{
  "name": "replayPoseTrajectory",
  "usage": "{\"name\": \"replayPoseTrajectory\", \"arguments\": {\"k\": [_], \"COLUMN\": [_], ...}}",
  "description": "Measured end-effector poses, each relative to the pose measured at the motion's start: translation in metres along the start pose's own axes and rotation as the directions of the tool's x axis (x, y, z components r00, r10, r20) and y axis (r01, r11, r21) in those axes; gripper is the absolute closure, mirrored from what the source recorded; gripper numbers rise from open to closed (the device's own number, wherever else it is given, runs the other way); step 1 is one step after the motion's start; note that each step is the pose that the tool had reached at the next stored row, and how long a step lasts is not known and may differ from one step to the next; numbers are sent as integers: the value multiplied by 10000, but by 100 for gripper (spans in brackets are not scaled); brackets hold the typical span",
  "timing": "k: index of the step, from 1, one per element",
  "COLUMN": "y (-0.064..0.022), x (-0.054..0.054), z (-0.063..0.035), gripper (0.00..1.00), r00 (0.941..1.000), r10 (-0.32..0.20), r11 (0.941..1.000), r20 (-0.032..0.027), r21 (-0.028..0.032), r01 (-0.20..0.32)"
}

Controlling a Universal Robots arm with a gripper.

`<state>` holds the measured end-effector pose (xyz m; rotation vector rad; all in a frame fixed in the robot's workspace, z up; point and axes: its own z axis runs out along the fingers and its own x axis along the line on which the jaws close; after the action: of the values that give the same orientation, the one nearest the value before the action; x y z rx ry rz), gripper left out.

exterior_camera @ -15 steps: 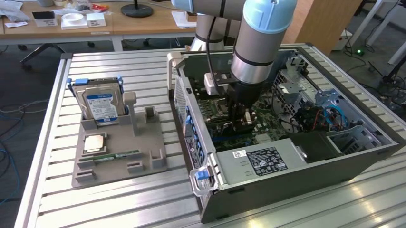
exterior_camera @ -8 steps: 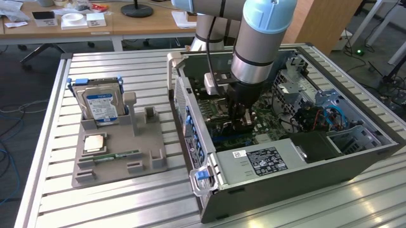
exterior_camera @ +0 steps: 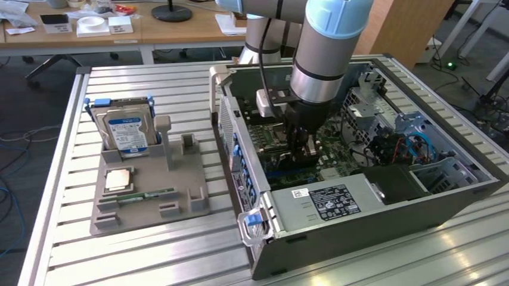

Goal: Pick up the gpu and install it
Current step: 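Insert the gpu into the slot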

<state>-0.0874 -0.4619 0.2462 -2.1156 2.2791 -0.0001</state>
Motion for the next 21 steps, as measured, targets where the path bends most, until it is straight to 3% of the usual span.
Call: {"name": "replayPoseTrajectory", "arguments": {"k": [21], "y": [-1], "x": [19], "z": [-1], "gripper": [68], "r00": [10000], "r10": [0], "r11": [10000], "r20": [0], "r21": [-1], "r01": [0]}}
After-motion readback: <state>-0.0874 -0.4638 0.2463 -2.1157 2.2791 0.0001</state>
